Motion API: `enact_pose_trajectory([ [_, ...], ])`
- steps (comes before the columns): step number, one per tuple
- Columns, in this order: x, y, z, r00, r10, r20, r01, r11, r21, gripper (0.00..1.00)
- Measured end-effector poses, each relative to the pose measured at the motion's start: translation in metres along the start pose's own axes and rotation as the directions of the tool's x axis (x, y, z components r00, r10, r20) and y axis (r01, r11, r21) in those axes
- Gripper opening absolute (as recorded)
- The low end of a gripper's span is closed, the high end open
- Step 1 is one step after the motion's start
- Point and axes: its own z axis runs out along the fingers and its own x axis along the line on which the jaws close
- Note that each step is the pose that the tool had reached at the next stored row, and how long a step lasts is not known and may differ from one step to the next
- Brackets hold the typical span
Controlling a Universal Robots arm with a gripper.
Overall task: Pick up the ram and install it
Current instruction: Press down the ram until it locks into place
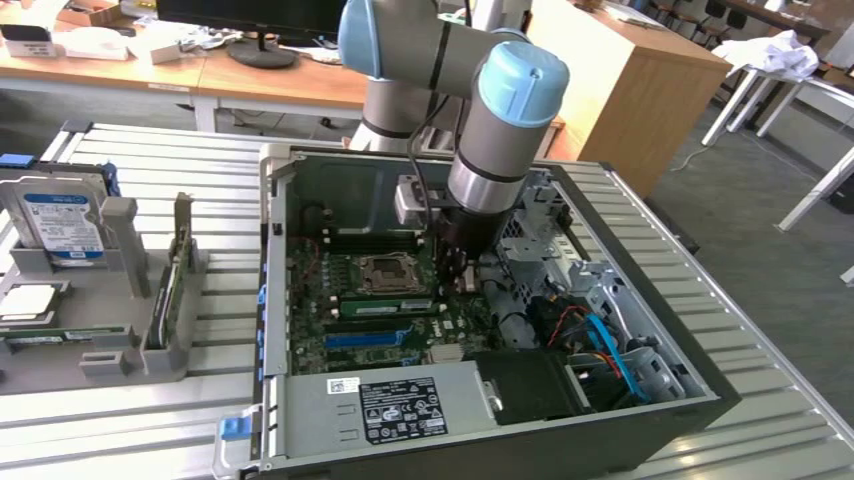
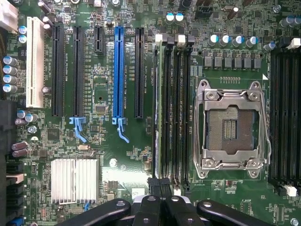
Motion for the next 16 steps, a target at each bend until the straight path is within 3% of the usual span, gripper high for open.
enact_pose_trajectory([
  [16, 0.0002, 0.0, 0.0023, 1.0, 0.0, -0.0006, 0.0, 1.0, -0.0003, 0.11],
])
